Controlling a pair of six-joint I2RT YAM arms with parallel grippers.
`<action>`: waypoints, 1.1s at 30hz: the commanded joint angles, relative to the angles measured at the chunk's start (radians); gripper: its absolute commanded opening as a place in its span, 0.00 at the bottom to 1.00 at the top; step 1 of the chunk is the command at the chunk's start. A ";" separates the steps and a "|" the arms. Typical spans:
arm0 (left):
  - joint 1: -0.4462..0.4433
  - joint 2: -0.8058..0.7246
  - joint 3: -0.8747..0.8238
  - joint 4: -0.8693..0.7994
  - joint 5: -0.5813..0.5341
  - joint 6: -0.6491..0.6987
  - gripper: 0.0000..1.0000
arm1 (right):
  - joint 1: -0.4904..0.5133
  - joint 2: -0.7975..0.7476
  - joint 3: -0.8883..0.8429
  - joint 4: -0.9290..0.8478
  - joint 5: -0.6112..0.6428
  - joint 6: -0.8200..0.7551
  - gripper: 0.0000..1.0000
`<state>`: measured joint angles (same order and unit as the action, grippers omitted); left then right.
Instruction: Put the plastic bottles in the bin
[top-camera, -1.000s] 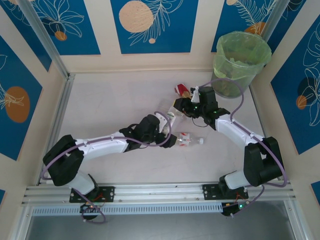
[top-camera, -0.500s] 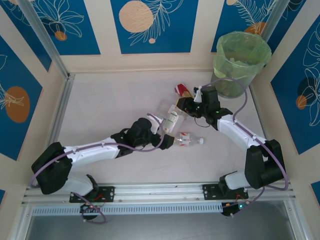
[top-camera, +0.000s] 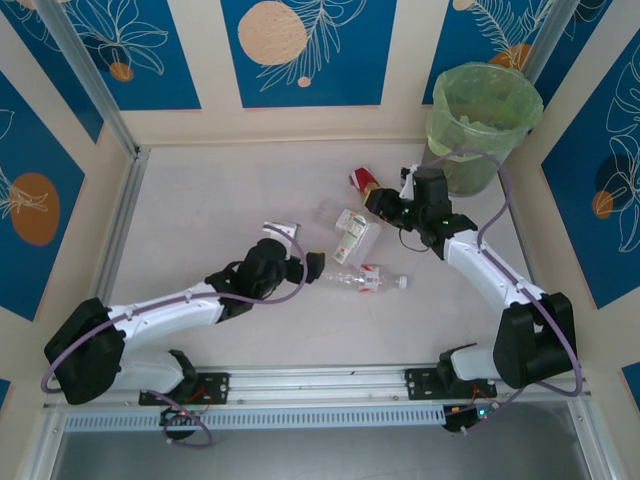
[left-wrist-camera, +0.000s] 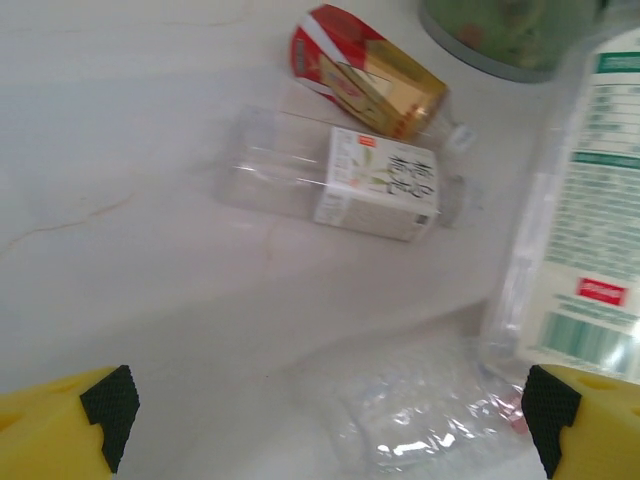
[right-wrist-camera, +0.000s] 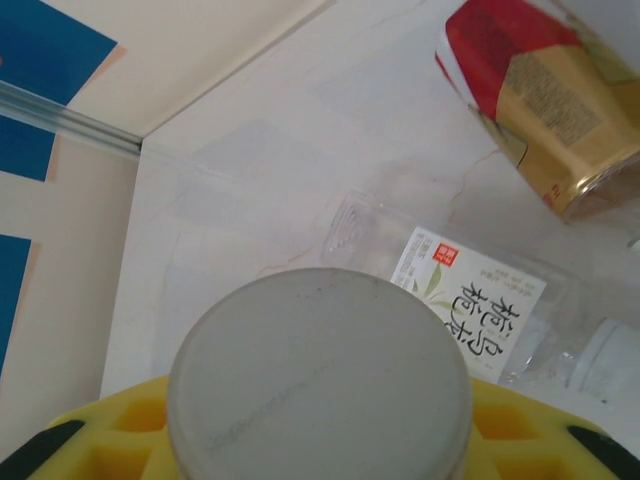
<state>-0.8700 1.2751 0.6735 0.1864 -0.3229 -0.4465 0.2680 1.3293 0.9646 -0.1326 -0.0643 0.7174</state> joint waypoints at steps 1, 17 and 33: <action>0.019 -0.019 -0.017 -0.041 -0.126 -0.054 1.00 | -0.014 -0.049 0.048 -0.037 0.050 -0.054 0.00; 0.042 0.000 -0.016 -0.130 -0.254 -0.164 1.00 | -0.088 -0.122 0.171 -0.092 0.203 -0.259 0.00; 0.053 0.032 0.016 -0.122 -0.163 -0.131 1.00 | -0.248 -0.031 0.339 0.185 0.212 -0.469 0.00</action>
<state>-0.8314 1.2999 0.6647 0.0444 -0.5179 -0.5930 0.0380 1.2652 1.2533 -0.0715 0.1497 0.3176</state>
